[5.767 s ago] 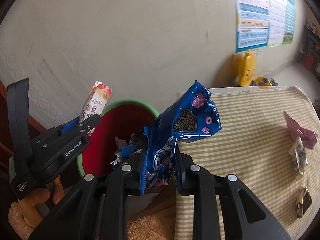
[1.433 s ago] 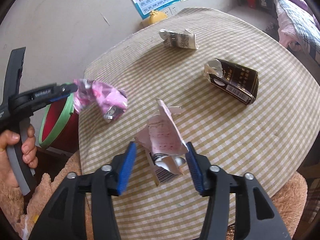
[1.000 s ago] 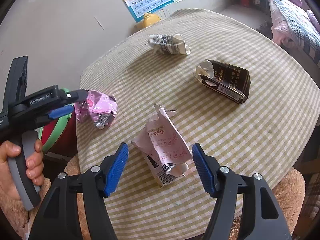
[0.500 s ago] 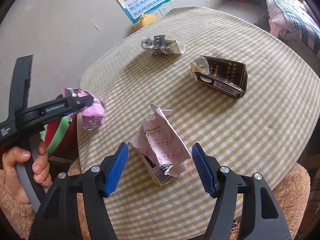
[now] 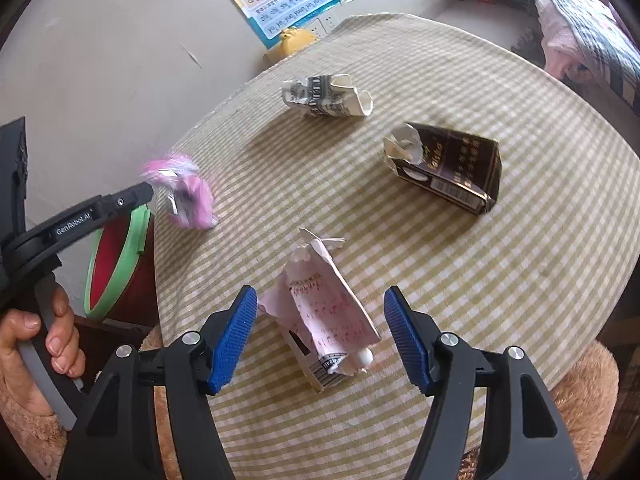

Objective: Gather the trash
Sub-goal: 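Lift the pink foil wrapper with the left tool toward the bucket, then grasp the white-pink milk carton with the right tool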

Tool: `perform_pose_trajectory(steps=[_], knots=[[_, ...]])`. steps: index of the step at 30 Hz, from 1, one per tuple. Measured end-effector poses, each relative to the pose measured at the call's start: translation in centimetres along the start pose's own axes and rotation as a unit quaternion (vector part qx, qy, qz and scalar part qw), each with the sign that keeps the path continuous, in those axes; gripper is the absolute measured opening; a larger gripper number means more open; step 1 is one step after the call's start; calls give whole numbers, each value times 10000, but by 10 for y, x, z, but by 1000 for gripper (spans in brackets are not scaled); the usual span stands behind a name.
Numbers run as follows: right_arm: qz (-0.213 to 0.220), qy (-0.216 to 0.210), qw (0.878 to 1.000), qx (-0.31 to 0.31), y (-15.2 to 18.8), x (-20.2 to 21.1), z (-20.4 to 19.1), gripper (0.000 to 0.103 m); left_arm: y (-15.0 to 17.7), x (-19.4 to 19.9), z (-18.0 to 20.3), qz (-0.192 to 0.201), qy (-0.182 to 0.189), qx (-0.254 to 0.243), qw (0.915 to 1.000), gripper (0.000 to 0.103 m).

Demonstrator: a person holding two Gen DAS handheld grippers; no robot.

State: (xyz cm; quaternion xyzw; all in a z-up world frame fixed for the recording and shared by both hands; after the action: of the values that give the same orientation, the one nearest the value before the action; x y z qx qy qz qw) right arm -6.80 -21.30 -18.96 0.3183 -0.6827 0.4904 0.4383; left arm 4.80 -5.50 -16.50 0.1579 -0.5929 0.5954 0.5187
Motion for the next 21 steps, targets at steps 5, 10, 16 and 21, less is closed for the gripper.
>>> perform_pose_trajectory(steps=[5, 10, 16, 21], knots=[[-93, 102, 9998, 171, 4, -5, -5, 28, -3, 4, -1, 59, -6, -29, 10000, 24], [-6, 180, 9996, 209, 5, 2, -4, 6, -1, 6, -12, -36, 99, 101, 9999, 28], [-50, 204, 9997, 129, 10, 0, -1, 5, -9, 22, -32, 78, 340, 63, 9994, 62], [-74, 148, 9997, 162, 10, -3, -5, 8, -2, 13, -51, -172, 333, 276, 9989, 72]])
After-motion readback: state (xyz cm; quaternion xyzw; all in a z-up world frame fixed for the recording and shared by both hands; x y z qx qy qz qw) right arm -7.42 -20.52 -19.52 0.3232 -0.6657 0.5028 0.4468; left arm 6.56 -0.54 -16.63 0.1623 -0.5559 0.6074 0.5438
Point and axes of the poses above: each gripper's, at about its wrist camera, not at the fingertips, and x roughly against the way its jaws point, z to its right, y to its underside, the point moved 7 cm from there along -x, roughly the way its jaws point, and after that the axes turned 15 degrees about y, right-handed, at the moved point
